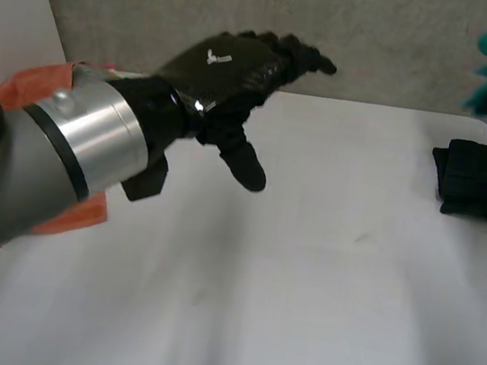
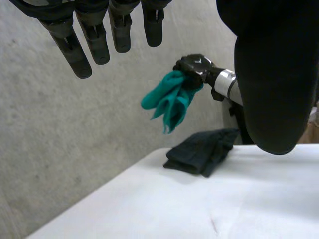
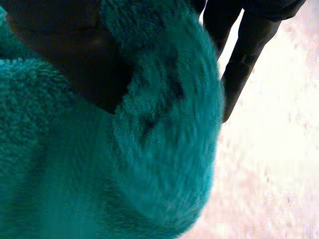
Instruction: Fold the laundry.
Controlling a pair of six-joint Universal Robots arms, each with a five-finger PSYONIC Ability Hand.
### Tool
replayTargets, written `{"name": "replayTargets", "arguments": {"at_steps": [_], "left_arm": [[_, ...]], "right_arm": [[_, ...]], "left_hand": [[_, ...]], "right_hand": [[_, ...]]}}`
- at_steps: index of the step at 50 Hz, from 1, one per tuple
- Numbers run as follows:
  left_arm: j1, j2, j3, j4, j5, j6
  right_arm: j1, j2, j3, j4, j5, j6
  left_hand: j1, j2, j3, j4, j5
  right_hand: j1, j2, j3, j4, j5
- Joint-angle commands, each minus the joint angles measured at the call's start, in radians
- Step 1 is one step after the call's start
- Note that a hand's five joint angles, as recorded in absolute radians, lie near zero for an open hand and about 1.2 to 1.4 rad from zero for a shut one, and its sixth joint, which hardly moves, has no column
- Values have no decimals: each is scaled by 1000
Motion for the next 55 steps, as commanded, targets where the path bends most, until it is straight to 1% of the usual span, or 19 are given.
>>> {"name": "replayTargets", "arguments": {"at_steps": [1,6,10,18,20,24,25,26,32,36,40,41,44,47,48,51,52,53,55], "left_arm": [[-26,-48,-43,41,-11,6],[-37,-69,-67,67,-22,12],[-40,-78,-64,70,-25,12],[-49,-71,-38,67,-24,19],[-53,-66,-37,64,-24,19],[-56,-49,-41,61,-24,20],[-57,-46,-43,61,-24,20],[-59,-45,-43,61,-24,20],[-59,-28,-60,54,-24,16],[-56,-5,-75,52,-24,19],[-45,31,-87,58,-31,17],[-37,47,-84,67,-39,17],[-25,72,-76,86,-63,12],[-2,110,-53,130,-137,5],[18,129,-35,148,-192,6],[58,147,0,150,-302,15],[94,149,20,140,-379,35],[119,149,31,133,-410,51],[171,141,48,115,-461,90]], "right_arm": [[-138,281,-95,-34,-245,-9],[-219,379,-60,-31,-432,-31],[-245,367,-26,-25,-490,-67],[-262,220,63,-25,-455,0],[-264,185,86,-18,-438,24],[-285,106,138,28,-379,51],[-294,79,158,59,-354,46],[-300,65,166,79,-345,40],[-340,-13,197,277,-297,-139],[-375,-50,166,432,-222,-355],[-389,-79,82,490,3,-555],[-383,-96,51,467,105,-589],[-354,-136,17,382,174,-575],[-301,-223,54,219,133,-506],[-282,-248,72,176,111,-482],[-193,-343,184,24,-18,-372],[-170,-360,218,-7,-54,-345],[-129,-398,288,-55,-141,-292],[-84,-432,359,-79,-228,-241]], "left_hand": [[-16,-34,-38,-32,-50],[-16,-34,-38,-32,-50],[-16,-34,-38,-32,-50],[-16,-34,-38,-32,-50],[-16,-34,-38,-32,-50],[-16,-34,-38,-32,-50],[-16,-34,-38,-32,-50],[-16,-34,-38,-32,-50],[-16,-34,-38,-32,-50],[-16,-34,-38,-32,-50],[-16,-34,-38,-32,-50],[-16,-34,-38,-32,-50],[-16,-34,-38,-32,-50],[-16,-34,-38,-32,-50],[-16,-34,-38,-32,-50],[-16,-34,-38,-32,-50],[-16,-34,-38,-32,-50],[-16,-34,-38,-32,-50],[-16,-34,-38,-32,-50]], "right_hand": [[336,234,215,198,259],[336,234,215,198,259],[336,234,215,198,259],[333,231,212,194,256],[2,-99,-118,-136,-74],[-210,-311,-330,-348,-286],[-763,-864,-884,-901,-839],[-886,-987,-1007,-1024,-962],[-886,-987,-1007,-1024,-962],[-886,-987,-1007,-1024,-962],[-886,-987,-1007,-1024,-962],[-886,-987,-1007,-1024,-962],[-886,-987,-1007,-1024,-962],[-886,-987,-1007,-1024,-962],[-886,-987,-1007,-1024,-962],[-886,-987,-1007,-1024,-962],[-886,-987,-1007,-1024,-962],[-886,-987,-1007,-1024,-962],[-886,-987,-1007,-1024,-962]]}}
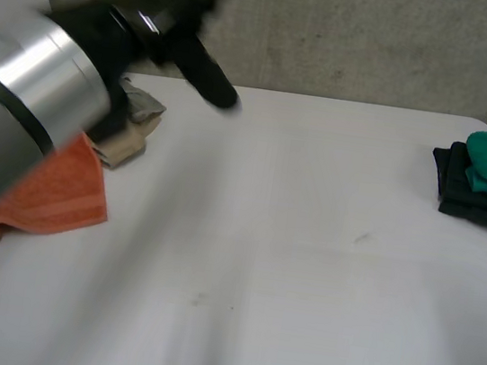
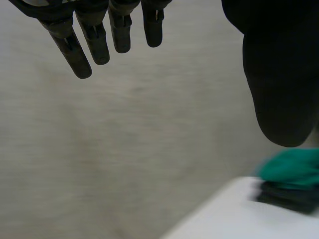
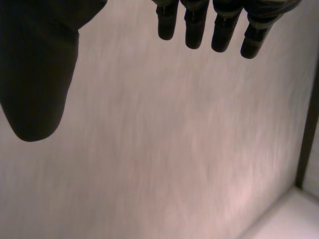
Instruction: Fold the laundry.
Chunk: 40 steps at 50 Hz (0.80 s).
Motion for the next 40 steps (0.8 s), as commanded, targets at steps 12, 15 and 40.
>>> {"name": "replayTargets", "arguments": {"at_steps": [12,15,40], "left_arm": [[473,-195,-48,-25,-148,343],[530,-294,-79,98,-92,346],[647,-903,323,444,-75,404]], "right_arm": [[471,-212,596,-29,-406,207],[520,-180,642,30,-345,144],[517,-130,766,25,-280,135]], "left_hand": [[-16,-34,-38,-32,-50],[-16,-34,-38,-32,-50],[1205,1188,1184,1190,1171]], "right_hand": [[-47,-35,-31,-34,-41],[-47,-35,-31,-34,-41],[-47,-35,-31,-34,-41]]}}
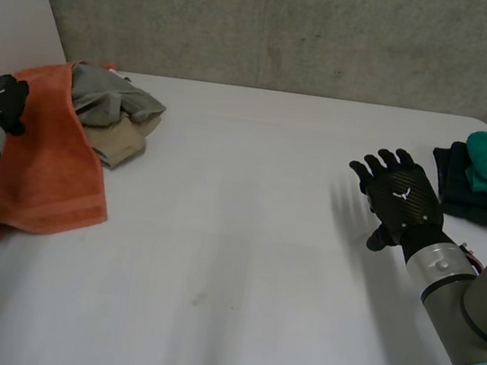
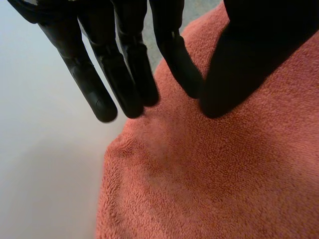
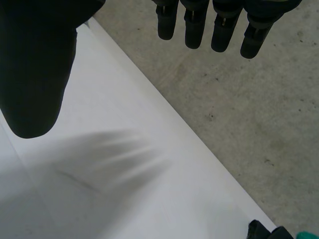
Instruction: Fold the laundry.
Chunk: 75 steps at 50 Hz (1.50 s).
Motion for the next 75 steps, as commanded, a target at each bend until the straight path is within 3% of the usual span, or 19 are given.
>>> {"name": "replayTargets", "arguments": {"at_steps": [1,10,11,12,13,14,19,30,41,45,47,49,50,57,64,70,75], "left_arm": [[-19,-6,102,-20,-13,-36],[-72,154,98,-34,3,-162],[-83,172,93,-51,19,-190],[-88,180,90,-65,29,-201],[-92,185,88,-83,39,-211],[-100,186,85,-103,50,-217],[-114,150,75,-201,98,-204],[-89,-2,116,-134,26,-101],[-75,-133,217,-128,35,-98],[-75,-168,251,-123,36,-98],[-75,-183,268,-120,39,-99],[-75,-188,276,-114,39,-98],[-75,-188,277,-105,35,-96],[-80,-17,216,-22,-68,-130],[-138,263,180,-27,-31,-254],[-229,441,214,-97,-2,-343],[-373,514,272,-148,7,-372]], "right_arm": [[-19,-4,-1,1,7,13],[-28,-21,13,-4,12,24],[-28,-24,14,-4,12,24],[-28,-24,16,-6,12,24],[-29,-24,16,-6,12,24],[-29,-24,17,-7,12,24],[-37,-20,19,-16,8,24],[-52,6,10,-27,8,21],[-48,52,-6,-27,12,5],[-43,63,-10,-27,15,-4],[-42,69,-13,-27,16,-9],[-40,74,-15,-27,19,-13],[-39,77,-16,-27,24,-16],[-36,71,-15,-22,36,-27],[-34,42,-10,-21,39,-18],[-48,13,2,-27,44,-9],[-77,-16,2,-22,42,17]], "left_hand": [[437,532,539,532,541],[437,532,539,532,541],[-80,15,22,15,24],[-393,-299,-291,-298,-290],[-660,-566,-559,-566,-557],[-784,-690,-682,-690,-681],[-784,-690,-682,-690,-681],[-722,-628,-621,-628,-619],[-619,-525,-517,-525,-516],[-473,-379,-371,-378,-369],[-259,-165,-157,-164,-156],[84,178,186,178,187],[434,528,536,529,537],[437,532,539,532,541],[437,532,539,532,541],[437,532,539,532,541],[437,532,539,532,541]], "right_hand": [[-47,-35,-31,-33,-40],[-47,-35,-31,-33,-40],[-47,-35,-31,-33,-40],[-47,-35,-31,-33,-40],[-47,-35,-31,-33,-40],[-47,-35,-31,-33,-40],[-47,-35,-31,-33,-40],[-47,-35,-31,-33,-40],[-47,-35,-31,-33,-40],[-47,-35,-31,-33,-40],[-47,-35,-31,-33,-40],[-47,-35,-31,-33,-40],[-47,-35,-31,-33,-40],[-47,-35,-31,-33,-40],[-47,-35,-31,-33,-40],[-47,-35,-31,-33,-40],[-47,-35,-31,-33,-40]]}}
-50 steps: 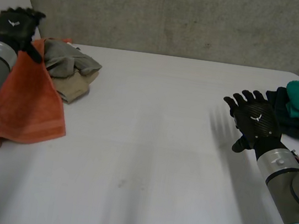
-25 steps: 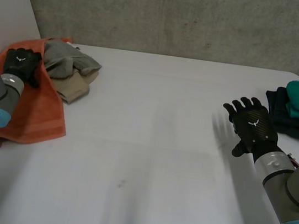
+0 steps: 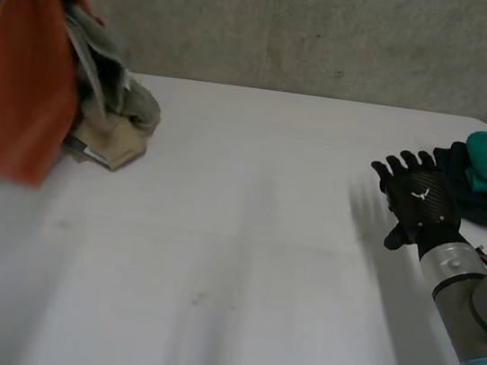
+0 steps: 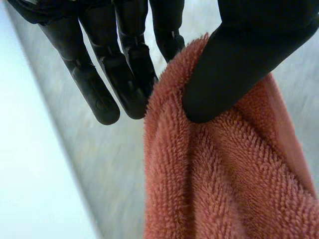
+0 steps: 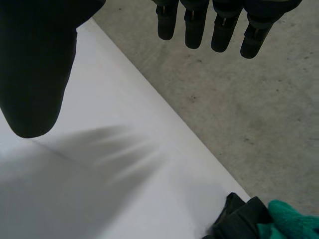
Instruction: Fold the laundry.
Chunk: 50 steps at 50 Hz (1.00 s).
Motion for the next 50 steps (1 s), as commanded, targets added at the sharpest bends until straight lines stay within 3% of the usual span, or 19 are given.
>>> {"name": "replayTargets", "arguments": {"at_steps": [1,8,14,19,20,23,24,25,33,40,44,50], "left_arm": [[-178,99,72,-65,16,-42],[-352,80,79,-73,15,-36],[-551,44,-69,-110,19,-57],[-645,-6,-195,-111,27,-97],[-659,-26,-233,-123,29,-109],[-665,-45,-273,-154,38,-126],[-663,-51,-290,-183,53,-126],[-662,-48,-298,-195,59,-126],[-481,130,-398,-229,64,-128],[-297,178,-459,-235,84,-80],[-208,133,-464,-248,90,33],[-91,-20,-390,-202,101,228]], "right_arm": [[-34,-36,3,4,-1,33],[-63,-61,3,8,1,71],[-91,-67,-12,8,5,94],[-100,-64,-23,15,16,125],[-99,-65,-23,18,17,126],[-99,-67,-29,37,17,137],[-97,-67,-34,49,17,142],[-97,-68,-34,53,17,143],[-54,-151,-51,214,13,186],[78,-258,-72,518,-53,185],[151,-272,-74,659,-88,179],[306,-216,-45,612,-35,175]], "left_hand": [[253,199,207,197,254],[253,199,207,197,254],[253,199,207,197,254],[253,199,207,197,254],[-35,-88,-81,-91,-33],[-550,-603,-596,-606,-549],[-865,-918,-911,-921,-864],[-969,-1022,-1015,-1025,-968],[-969,-1022,-1015,-1025,-968],[-969,-1022,-1015,-1025,-968],[-969,-1022,-1015,-1025,-968],[-969,-1022,-1015,-1025,-968]], "right_hand": [[-47,-35,-31,-33,-40],[-47,-35,-31,-33,-40],[-47,-35,-31,-33,-40],[-47,-35,-31,-33,-40],[-47,-35,-31,-33,-40],[-47,-35,-31,-33,-40],[-47,-35,-31,-33,-40],[-47,-35,-31,-33,-40],[-47,-35,-31,-33,-40],[-47,-35,-31,-33,-40],[-47,-35,-31,-33,-40],[-47,-35,-31,-33,-40]]}}
